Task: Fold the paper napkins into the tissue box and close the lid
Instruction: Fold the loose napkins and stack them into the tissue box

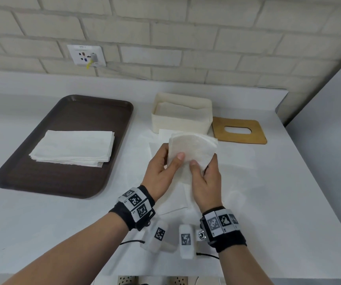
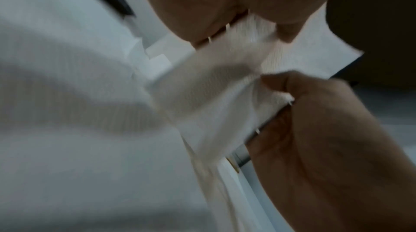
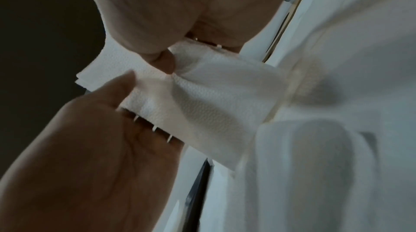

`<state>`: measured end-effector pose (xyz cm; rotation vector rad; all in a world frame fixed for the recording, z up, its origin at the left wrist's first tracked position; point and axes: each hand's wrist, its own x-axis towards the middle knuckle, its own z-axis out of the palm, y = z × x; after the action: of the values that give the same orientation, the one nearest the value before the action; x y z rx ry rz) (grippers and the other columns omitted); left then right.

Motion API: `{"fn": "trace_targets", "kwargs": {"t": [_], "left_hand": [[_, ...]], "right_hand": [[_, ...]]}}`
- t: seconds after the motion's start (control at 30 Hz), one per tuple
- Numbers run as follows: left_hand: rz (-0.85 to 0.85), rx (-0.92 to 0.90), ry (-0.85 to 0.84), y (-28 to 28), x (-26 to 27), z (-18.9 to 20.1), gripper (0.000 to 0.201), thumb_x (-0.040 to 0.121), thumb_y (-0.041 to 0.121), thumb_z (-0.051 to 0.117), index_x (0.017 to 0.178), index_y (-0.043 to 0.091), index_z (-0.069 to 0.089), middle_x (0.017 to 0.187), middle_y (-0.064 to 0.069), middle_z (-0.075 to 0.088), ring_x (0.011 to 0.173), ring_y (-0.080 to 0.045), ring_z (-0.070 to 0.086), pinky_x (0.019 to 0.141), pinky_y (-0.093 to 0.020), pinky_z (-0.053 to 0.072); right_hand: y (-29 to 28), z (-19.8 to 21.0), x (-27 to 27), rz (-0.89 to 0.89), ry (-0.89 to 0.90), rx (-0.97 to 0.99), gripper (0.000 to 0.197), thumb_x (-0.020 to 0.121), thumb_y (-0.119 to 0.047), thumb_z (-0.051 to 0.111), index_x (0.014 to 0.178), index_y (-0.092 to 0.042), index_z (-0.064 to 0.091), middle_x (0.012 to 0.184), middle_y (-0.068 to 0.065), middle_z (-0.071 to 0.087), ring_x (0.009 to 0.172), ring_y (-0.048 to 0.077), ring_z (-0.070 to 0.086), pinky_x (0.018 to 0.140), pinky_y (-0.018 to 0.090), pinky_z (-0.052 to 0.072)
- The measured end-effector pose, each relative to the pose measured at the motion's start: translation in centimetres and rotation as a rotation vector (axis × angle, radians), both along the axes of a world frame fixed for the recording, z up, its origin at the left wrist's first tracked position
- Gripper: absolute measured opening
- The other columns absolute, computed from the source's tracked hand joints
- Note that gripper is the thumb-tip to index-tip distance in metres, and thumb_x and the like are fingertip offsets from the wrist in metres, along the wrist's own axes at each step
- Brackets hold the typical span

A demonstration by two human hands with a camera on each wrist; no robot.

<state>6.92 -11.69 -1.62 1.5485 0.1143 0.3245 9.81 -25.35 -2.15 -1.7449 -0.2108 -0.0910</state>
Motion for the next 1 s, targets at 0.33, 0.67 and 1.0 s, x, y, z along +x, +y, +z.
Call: {"fn": "trace_targets", "kwargs": {"t": [0.33,0.67,1.0], "left_hand": [[-0.022,0.973,0.702,12.3,4.5,-2.4,0.042,0.095,0.031,0.067,0.133,0.014,0.06,0.136,-0.007,0.06,0.122,-0.029,0.059,0.099,-0.033,0.047],[-0.037,1.242,0.772,12.7,6.8,-1.1,0.049,0.081,0.048,0.077,0.122,0.025,0.063,0.121,-0.002,0.057,0.121,-0.03,0.048,0.097,-0.037,0.043],[0.021,0.738,0.648,13.9,5.9,0.0,0.037,0.081,0.019,0.079,0.106,0.027,0.053,0.094,0.007,0.062,0.089,-0.017,0.059,0.071,-0.028,0.047]], "right_hand": [[-1.1,9.9,12.0,0.06,-0.136,-0.343,0.017,0.093,-0.021,0.07,0.107,-0.022,0.061,0.103,-0.004,0.073,0.095,0.014,0.07,0.083,0.033,0.057],[4.8,12.5,23.6,0.262,-0.263,-0.948,0.027,0.094,-0.024,0.062,0.12,-0.021,0.067,0.121,0.005,0.071,0.117,0.033,0.06,0.099,0.038,0.047],[8.9,9.9,28.6,0.597,-0.12,-1.185,0.033,0.086,-0.025,0.08,0.118,-0.022,0.071,0.121,0.0,0.069,0.109,0.015,0.061,0.086,0.025,0.043]]}}
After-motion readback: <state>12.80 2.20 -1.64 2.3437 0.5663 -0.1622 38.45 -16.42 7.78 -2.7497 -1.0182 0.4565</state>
